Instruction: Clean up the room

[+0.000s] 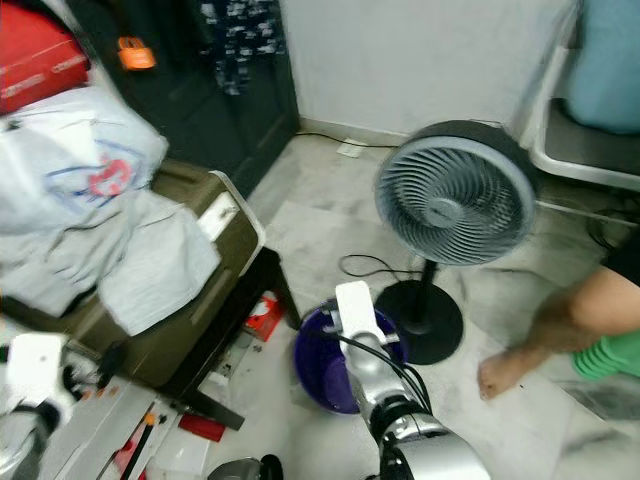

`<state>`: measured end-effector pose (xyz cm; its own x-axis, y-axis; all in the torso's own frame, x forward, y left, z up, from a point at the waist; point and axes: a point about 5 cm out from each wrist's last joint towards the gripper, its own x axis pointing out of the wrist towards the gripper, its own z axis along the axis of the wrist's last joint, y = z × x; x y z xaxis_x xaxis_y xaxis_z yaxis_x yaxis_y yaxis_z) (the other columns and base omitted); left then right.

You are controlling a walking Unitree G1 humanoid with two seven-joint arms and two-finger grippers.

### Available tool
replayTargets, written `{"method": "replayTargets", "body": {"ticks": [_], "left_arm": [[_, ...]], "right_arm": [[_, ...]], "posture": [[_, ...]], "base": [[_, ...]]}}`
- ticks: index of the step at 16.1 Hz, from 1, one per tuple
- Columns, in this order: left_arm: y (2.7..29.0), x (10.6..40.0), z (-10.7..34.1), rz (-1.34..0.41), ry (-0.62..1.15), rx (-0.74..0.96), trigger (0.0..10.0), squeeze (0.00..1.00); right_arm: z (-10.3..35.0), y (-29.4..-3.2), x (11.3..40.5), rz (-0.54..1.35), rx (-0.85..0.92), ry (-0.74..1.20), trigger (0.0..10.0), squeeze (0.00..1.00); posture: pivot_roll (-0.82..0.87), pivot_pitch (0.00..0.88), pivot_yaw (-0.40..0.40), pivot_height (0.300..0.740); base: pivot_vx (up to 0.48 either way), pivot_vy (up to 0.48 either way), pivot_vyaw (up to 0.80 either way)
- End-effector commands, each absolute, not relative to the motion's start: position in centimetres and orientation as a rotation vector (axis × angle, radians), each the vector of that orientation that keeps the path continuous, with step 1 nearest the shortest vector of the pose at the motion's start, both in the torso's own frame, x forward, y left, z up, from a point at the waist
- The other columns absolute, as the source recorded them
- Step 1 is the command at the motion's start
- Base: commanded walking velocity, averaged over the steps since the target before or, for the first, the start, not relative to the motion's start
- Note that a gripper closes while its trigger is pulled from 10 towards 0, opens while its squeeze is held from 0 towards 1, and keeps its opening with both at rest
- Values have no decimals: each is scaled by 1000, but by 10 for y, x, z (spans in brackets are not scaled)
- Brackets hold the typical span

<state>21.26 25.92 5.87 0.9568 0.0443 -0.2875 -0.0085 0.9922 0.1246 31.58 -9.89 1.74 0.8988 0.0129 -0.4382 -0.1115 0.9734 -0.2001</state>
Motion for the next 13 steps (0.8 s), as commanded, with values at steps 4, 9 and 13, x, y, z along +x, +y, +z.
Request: {"method": "replayTargets", "body": {"ticks": [4,9,13], "left_arm": [[219,245,99,-106,109,-29,10000,0],[190,228,108,-440,152,-99,10000,0],[184,213,100,-578,219,-35,10000,0]], "right_arm": [[3,-101,302,101,-232,496,10000,0],[-2,-106,300,104,-244,544,10000,0],[-5,-104,298,107,-244,563,10000,0]], "posture": [[101,124,108,740],[117,131,103,740],[117,155,125,740]], "base": [[0,0,0],[0,0,0],[0,0,0]]}}
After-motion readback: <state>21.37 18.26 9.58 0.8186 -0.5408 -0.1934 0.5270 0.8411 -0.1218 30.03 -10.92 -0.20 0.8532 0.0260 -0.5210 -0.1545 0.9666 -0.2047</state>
